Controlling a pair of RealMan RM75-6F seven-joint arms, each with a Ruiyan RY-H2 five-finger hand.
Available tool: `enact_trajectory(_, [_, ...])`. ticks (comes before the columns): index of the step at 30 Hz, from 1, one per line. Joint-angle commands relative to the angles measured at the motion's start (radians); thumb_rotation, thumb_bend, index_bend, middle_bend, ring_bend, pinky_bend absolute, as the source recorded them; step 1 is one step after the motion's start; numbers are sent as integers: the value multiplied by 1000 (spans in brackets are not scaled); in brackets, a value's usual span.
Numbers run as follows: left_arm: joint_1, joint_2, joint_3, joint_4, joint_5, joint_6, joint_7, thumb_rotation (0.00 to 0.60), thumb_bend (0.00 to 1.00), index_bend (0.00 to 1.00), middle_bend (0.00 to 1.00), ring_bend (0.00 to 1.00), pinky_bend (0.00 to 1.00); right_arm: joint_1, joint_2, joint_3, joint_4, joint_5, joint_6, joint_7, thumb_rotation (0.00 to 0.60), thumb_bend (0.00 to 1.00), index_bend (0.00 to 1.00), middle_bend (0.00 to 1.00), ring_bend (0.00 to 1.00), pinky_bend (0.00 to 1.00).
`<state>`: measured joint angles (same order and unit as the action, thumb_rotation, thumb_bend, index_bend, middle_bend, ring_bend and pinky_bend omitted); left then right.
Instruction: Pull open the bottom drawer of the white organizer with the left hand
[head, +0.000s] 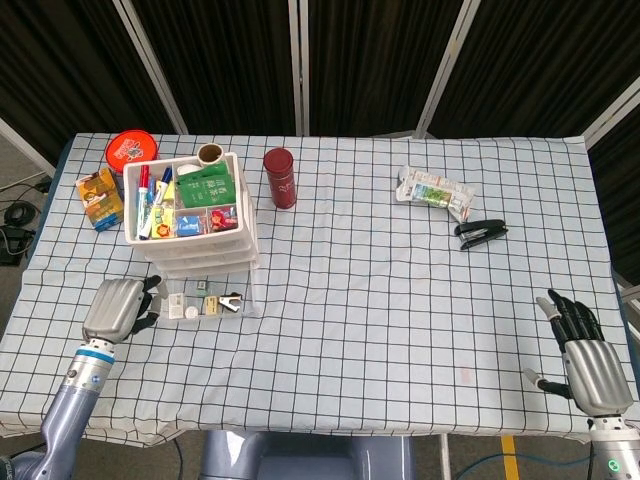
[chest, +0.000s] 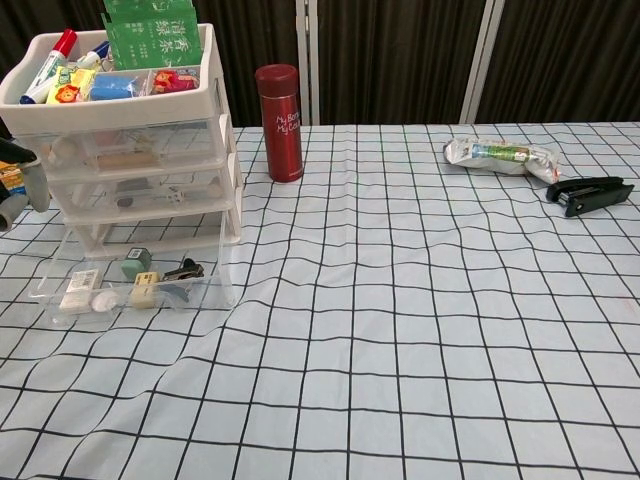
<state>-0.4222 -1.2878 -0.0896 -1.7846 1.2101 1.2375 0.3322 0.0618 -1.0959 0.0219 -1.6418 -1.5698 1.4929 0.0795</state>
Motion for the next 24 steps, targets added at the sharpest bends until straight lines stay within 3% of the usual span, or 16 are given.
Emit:
enact_trajectory(1, [-18,13,15,5,54,22,116,600,129,338,749,770,680,0,1,1,0,1,0,2,600,30,29,0,0,0])
enact_trajectory(2, [-35,9,22,23,80,19,188,600,121,330,707,736,650,1,1,2,0,3,-2,4,600,30,29,0,0,0])
enact_trajectory(6, [-65,2,27,34,72,-22,282,600,101,297,497,549,465,3,3,3,1,7,-7,8,600,30,29,0,0,0])
enact_trajectory(9, [-96,-2,28,47,54,-61,367,600,85,311,457,508,427,2,6,4,1,6,-3,16,600,30,29,0,0,0])
enact_trajectory(16, [-146,-14,40,107,105,-84,508,600,87,435,580,549,486,3,9,6,2,10,-7,26,600,30,29,0,0,0])
enact_trajectory(24, [-189,-30,52,156,191,-104,549,600,90,542,846,785,691,4,11,7,2,13,-9,29,600,30,30,0,0,0])
